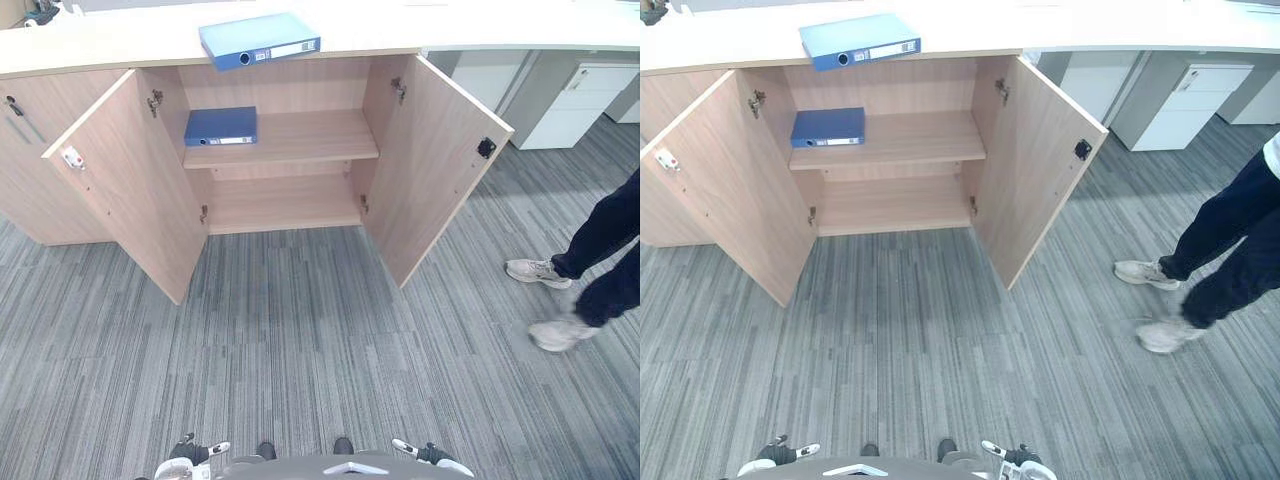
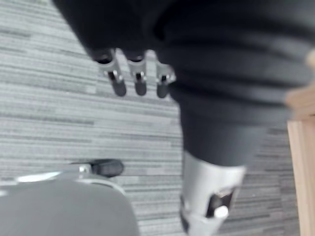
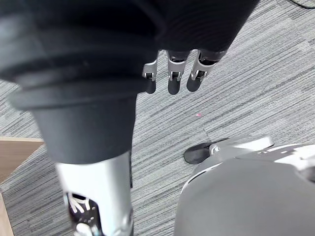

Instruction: Walk over to the cabinet, pick up the folder, carry it to the office cabinet, place the folder inside the office cabinet, then close the office cabinet door

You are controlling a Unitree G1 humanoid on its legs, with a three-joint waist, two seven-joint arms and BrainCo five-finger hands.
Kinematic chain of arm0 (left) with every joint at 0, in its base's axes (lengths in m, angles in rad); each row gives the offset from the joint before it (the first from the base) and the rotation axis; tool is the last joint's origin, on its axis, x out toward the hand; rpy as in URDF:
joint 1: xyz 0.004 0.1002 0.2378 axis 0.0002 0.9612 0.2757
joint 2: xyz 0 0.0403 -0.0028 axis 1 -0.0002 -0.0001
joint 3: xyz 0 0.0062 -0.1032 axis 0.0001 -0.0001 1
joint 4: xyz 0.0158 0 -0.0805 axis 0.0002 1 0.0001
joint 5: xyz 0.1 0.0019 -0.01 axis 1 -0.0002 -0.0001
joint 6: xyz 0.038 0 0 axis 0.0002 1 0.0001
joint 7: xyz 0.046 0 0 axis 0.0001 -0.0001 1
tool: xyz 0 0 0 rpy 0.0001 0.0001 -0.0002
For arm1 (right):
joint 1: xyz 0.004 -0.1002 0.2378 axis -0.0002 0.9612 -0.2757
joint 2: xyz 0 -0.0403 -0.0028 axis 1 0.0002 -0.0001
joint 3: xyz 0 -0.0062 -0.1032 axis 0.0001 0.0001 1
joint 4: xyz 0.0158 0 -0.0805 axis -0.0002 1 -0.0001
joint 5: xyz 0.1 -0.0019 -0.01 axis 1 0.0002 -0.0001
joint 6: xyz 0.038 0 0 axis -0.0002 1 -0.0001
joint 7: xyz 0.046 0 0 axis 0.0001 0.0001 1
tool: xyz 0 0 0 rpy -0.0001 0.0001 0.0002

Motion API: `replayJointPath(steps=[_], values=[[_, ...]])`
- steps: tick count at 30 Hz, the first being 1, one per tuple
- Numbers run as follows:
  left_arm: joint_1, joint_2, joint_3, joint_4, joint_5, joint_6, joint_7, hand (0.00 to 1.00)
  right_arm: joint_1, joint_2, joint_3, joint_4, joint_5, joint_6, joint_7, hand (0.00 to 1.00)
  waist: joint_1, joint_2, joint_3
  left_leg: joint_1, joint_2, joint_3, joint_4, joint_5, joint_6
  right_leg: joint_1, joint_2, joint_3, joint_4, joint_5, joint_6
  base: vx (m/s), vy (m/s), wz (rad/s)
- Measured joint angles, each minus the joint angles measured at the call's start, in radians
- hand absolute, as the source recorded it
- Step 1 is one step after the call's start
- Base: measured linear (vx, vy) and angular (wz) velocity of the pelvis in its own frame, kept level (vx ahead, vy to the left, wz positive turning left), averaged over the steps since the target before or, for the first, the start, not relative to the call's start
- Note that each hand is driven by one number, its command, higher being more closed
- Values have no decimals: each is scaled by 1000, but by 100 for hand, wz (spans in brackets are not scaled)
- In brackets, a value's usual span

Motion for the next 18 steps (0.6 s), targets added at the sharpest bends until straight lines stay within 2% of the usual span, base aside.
replayJointPath(steps=[9,18], values=[[-1,1,0,8,2,-7,0,0,-1,0,1,0,0,-1,-1,0,-1,-1,1,-12,0,18,-8,3,5,-5,2,6,-31,10,6,-41,-22,-5],[-12,10,1,4,3,-8,16,0,-26,2,4,-8,0,-1,0,0,17,-12,6,-36,1,95,2,-48,11,-68,4,81,-18,0,17,62,4,-25]])
